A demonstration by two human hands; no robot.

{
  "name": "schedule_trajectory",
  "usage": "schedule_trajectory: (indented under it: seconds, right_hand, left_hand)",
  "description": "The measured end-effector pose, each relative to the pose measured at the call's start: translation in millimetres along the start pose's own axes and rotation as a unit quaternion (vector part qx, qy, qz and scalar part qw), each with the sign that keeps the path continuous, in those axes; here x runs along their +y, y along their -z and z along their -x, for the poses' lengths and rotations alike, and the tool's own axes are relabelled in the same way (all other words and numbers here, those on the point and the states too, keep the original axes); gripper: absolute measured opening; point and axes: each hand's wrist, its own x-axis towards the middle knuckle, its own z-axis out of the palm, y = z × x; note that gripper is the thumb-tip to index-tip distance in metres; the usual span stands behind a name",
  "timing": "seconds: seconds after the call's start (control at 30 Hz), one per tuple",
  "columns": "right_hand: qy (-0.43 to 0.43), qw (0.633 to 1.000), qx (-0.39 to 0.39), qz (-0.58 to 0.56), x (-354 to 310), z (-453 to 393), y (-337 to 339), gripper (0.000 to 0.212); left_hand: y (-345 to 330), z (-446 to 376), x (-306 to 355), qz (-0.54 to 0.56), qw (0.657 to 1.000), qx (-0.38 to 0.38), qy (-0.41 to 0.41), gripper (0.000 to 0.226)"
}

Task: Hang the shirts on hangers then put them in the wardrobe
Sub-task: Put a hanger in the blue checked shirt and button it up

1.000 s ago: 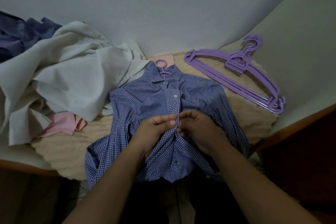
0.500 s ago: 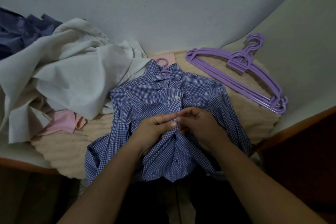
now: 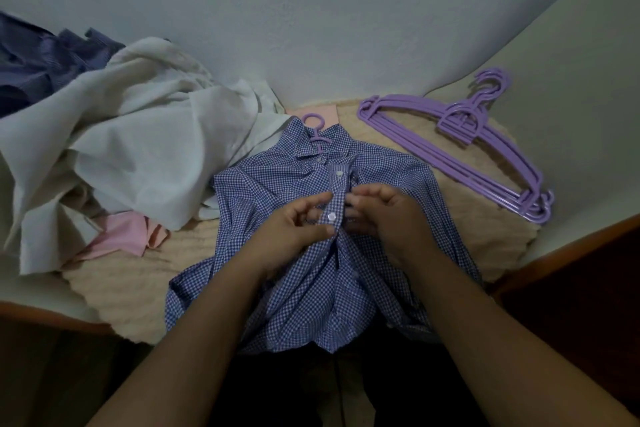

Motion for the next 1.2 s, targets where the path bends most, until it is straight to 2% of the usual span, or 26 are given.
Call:
schedule_trajectory:
  seconds: [0.07,0.17,0.3,0.5,0.57,0.67,0.77,0.83,0.93,1.0,1.1,1.2]
  right_hand:
    - [0.001,1.000,0.012,-0.007,-16.5,-7.6,-1.6,0.004]
    - [0.011,1.000,-0.002,-0.017,-32.5,-14.3,-5.4,0.005]
    - [0.011,0.999,-0.018,0.037,-29.2,-20.8,-12.3,0.016]
    - [0.038,0.999,0.024,0.000,-41.7,-62.6,-20.1,0.025]
    - [0.044,0.997,0.046,0.045,-36.9,-76.0,-16.1,0.024]
    - [-0.009,0.991,0.066,0.117,-13.6,-80.2,-4.9,0.021]
    - [-0.030,0.984,0.058,0.168,2.9,-63.4,3.9,0.013]
    - [0.018,0.974,0.053,0.219,5.0,-45.4,6.7,0.010]
    - [0.132,0.943,0.076,0.296,8.1,-12.2,9.8,0.005]
    - [0.156,0.925,0.074,0.338,14.6,5.2,12.4,0.003]
    - [0.084,0.922,0.013,0.378,15.1,26.3,9.0,0.008]
    - [0.037,0.908,-0.015,0.417,17.8,33.0,2.8,0.017]
  left_hand:
    - [0.6,-4.9,10.5,0.001,1.000,0.011,-0.008,0.043]
    - [-0.3,-14.2,22.7,0.066,0.997,0.031,-0.009,0.040]
    - [-2.7,-27.6,25.3,0.050,0.998,0.036,-0.017,0.043]
    - [-3.2,-52.6,47.1,0.064,0.996,0.045,-0.045,0.046]
    - [1.6,-59.0,48.5,-0.006,0.999,0.034,-0.029,0.049]
    - [8.9,-57.4,34.4,-0.157,0.988,0.010,0.005,0.043]
    - [14.3,-45.7,9.7,-0.217,0.976,0.015,-0.016,0.033]
    - [18.5,-35.2,-3.2,-0.233,0.972,0.017,-0.032,0.023]
    - [23.9,-19.0,-14.8,-0.194,0.980,0.032,-0.031,0.011]
    - [24.1,-8.9,-16.5,-0.167,0.985,0.039,-0.033,0.005]
    - [18.8,2.3,-14.7,-0.196,0.978,0.041,-0.062,0.008]
    - [9.7,6.9,-12.6,-0.323,0.939,0.051,-0.109,0.018]
